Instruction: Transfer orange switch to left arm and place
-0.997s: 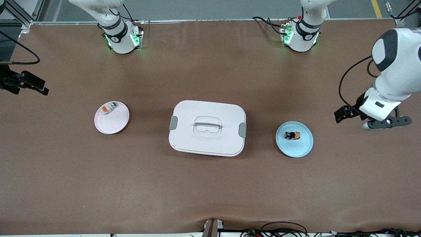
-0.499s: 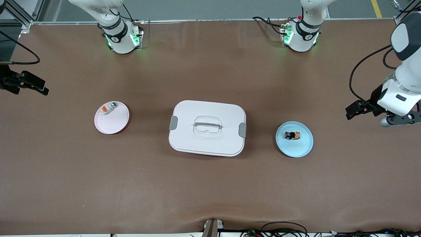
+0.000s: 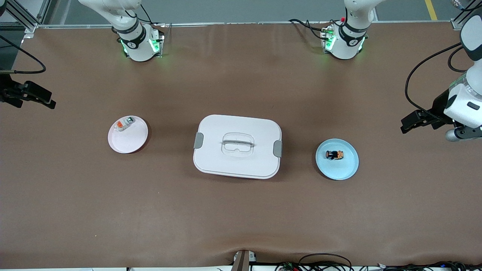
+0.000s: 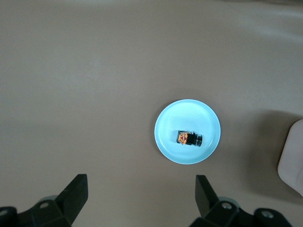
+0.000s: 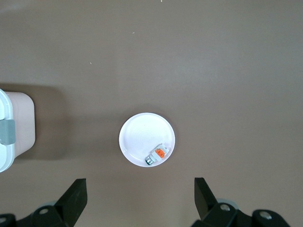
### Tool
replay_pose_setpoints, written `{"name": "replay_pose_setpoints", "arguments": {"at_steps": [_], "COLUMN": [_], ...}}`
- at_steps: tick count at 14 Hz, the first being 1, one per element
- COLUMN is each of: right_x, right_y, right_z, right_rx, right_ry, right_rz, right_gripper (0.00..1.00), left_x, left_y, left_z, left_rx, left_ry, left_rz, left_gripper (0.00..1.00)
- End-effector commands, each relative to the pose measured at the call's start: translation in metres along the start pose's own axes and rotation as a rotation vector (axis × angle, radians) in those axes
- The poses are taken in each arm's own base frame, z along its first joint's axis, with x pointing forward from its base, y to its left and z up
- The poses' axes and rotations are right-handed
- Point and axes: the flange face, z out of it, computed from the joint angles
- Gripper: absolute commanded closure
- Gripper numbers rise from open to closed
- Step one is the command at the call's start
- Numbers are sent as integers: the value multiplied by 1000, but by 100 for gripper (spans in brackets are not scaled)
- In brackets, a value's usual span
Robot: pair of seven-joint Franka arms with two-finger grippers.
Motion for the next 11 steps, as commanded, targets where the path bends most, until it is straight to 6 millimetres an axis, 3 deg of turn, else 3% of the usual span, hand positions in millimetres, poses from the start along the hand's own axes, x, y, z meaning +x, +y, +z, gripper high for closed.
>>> {"name": "replay_pose_setpoints", "arguments": {"at_steps": [1, 4, 11], "right_x": [-6, -6, -6], "right_y": [2, 2, 2], "right_z": [-6, -6, -6], "right_rx": [0, 0, 0], "right_ry": [5, 5, 8], "right_rz": [-7, -7, -7], "right_gripper": [0, 0, 0], "left_x": [-2, -1, -1], "left_y": [-4, -12, -9], "left_z": [-9, -8, -4], "left_rx": [-19, -18, -1], "left_ry": [-8, -9, -19], "left_rz": [9, -3, -3], "left_gripper": [0, 0, 0]}}
